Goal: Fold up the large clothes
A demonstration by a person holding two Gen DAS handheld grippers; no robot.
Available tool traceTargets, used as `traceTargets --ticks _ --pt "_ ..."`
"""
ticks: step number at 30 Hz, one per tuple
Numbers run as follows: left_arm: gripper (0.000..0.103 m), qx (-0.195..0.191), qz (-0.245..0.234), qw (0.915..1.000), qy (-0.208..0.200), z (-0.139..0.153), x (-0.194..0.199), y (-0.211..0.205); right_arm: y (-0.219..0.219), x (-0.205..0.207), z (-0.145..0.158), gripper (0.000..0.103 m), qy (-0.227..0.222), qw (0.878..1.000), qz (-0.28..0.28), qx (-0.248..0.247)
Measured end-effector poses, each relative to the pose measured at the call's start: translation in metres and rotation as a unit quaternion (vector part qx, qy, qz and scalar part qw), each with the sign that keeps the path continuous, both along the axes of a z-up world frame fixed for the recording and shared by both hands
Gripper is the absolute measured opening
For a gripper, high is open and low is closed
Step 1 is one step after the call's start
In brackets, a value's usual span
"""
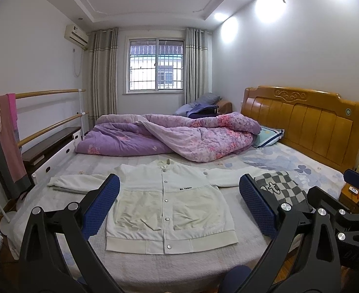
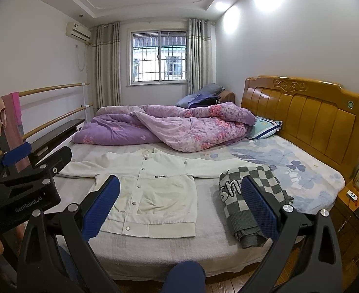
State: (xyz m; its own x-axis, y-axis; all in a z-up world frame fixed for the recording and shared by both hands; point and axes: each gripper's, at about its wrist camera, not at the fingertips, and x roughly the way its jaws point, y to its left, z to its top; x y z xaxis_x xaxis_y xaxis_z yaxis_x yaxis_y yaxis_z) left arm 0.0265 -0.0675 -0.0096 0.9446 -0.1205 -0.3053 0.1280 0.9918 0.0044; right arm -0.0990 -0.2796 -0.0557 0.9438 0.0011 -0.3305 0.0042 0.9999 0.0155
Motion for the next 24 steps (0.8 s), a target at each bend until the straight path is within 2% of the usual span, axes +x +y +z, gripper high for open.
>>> traceTargets --ticks 24 --pt "0.098 0.007 -0.034 0.9993 0.011 -0.005 0.009 -0.018 -0.009 -0.001 -0.002 0.096 0.002 1.0 -0.023 0.007"
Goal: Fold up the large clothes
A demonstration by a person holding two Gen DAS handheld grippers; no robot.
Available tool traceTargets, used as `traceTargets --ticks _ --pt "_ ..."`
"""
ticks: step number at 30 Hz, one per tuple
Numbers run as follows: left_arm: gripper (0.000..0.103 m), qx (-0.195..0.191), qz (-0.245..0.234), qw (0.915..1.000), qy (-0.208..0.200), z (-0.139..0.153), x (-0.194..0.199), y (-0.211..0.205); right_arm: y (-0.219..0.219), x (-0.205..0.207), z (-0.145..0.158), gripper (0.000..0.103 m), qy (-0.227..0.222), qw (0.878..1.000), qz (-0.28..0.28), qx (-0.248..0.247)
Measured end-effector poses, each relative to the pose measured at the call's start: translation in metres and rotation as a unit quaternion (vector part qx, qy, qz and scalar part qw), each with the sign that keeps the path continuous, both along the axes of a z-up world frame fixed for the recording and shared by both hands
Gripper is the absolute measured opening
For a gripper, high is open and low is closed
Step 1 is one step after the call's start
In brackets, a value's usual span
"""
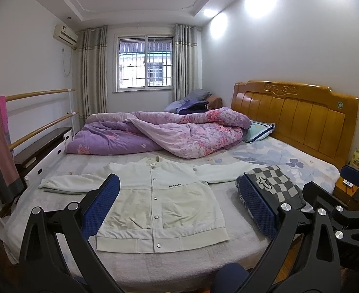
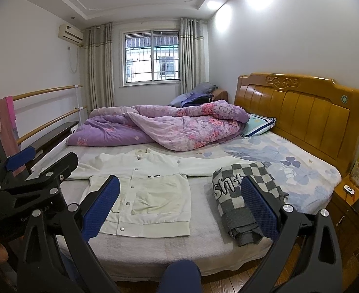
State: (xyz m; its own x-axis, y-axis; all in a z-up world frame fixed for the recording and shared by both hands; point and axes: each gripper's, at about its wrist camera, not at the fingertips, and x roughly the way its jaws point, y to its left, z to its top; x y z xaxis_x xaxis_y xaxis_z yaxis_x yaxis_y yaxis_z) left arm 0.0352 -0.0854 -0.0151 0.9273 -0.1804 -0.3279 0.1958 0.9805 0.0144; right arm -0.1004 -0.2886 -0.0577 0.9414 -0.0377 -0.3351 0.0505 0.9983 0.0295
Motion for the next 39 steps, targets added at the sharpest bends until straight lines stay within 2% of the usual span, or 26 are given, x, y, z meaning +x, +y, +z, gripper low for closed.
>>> traceTargets --ticks 39 --pt "0.098 0.001 -0.021 0.9998 -0.005 -0.006 0.006 -0.016 -0.019 0.0 -0.002 0.096 -0.002 1.0 -0.023 0.004"
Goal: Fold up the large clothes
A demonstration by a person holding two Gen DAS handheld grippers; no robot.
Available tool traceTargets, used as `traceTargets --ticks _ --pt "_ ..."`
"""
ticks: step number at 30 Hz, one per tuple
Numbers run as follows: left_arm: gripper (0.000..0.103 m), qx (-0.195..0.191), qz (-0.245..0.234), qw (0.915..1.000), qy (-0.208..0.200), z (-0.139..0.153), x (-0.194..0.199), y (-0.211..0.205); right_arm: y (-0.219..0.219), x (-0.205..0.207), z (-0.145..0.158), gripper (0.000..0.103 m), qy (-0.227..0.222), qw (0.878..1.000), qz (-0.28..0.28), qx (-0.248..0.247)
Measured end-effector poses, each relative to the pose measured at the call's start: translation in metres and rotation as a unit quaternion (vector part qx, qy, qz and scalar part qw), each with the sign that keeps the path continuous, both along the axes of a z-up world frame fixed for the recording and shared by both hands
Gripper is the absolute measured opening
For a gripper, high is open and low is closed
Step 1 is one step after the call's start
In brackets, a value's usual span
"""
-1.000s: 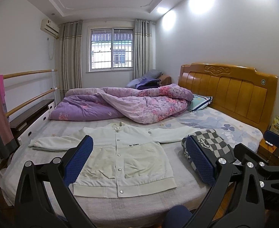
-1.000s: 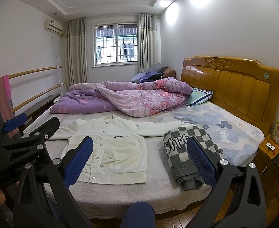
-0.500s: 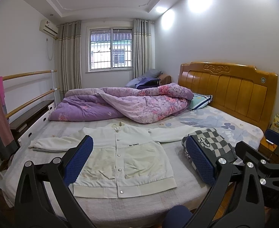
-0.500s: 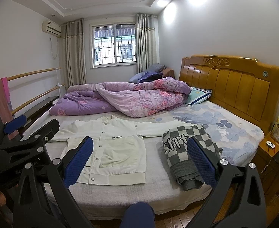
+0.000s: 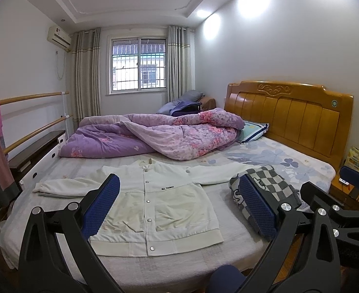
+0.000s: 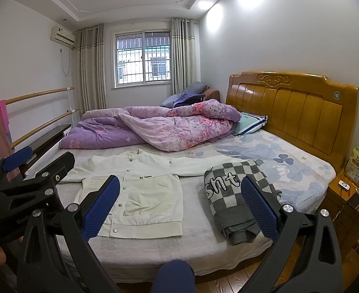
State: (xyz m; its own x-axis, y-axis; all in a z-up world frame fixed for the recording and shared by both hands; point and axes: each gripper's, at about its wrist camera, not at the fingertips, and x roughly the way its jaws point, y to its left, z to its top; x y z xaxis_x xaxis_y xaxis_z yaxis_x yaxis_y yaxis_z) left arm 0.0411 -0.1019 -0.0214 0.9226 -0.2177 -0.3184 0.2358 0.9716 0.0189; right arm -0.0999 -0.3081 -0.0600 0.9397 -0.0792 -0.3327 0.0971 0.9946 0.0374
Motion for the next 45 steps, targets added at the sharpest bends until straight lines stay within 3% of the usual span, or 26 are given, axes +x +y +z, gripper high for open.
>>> traceTargets --ticks 45 --pt "0.098 -0.002 0.008 1.0 0.006 0.003 0.009 -0.005 0.002 0.01 -0.001 0.096 0.005 1.0 0.002 -0.002"
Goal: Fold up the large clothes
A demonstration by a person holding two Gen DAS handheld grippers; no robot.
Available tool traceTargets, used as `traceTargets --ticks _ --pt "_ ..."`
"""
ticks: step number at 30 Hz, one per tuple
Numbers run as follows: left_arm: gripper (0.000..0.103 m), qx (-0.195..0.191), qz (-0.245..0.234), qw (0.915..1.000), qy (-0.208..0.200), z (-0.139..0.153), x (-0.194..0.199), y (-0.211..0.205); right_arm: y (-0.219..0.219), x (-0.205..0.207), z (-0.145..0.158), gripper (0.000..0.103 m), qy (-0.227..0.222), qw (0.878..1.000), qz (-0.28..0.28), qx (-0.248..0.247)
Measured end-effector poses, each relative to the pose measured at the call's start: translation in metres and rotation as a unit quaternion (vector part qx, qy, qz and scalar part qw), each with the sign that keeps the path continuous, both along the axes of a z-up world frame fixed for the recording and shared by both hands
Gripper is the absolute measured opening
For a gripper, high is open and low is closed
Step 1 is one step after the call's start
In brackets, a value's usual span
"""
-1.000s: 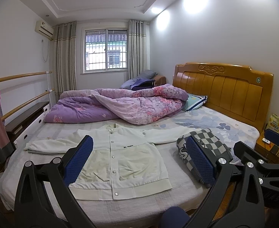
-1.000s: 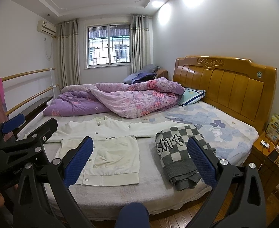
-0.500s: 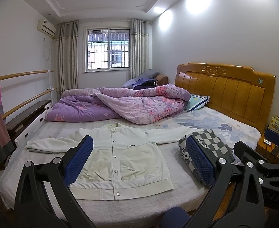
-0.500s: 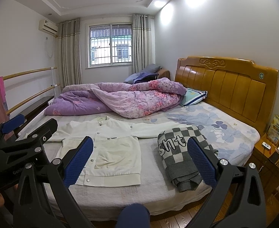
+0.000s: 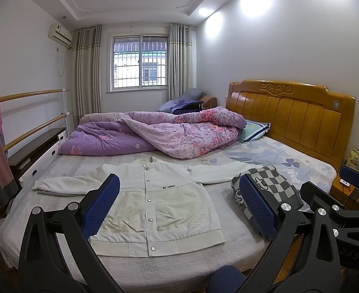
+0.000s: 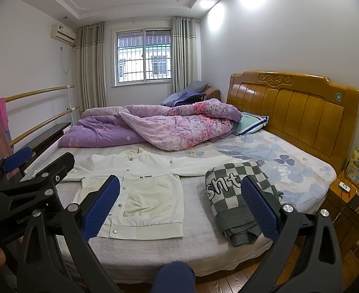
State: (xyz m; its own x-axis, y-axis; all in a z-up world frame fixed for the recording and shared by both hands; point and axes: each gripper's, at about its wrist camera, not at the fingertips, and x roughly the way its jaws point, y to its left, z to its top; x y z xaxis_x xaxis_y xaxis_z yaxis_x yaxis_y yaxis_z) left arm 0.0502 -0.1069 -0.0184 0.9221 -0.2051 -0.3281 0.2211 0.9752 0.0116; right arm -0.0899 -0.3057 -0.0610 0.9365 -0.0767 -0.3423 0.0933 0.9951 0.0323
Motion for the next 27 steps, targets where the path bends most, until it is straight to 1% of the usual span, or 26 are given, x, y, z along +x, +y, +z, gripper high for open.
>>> traceTargets --ticks 11,27 --pt "0.098 0.002 0.005 1.0 -0.008 -0.004 -0.0021 0.0031 -0.0007 0.001 -0.0001 0.096 0.0 1.0 0.001 0.001" --pt "0.098 0.001 0.004 1.0 -0.005 -0.0061 0.0005 0.0069 0.0015 0.0048 -0.001 0.096 0.004 1.0 0.003 0.005"
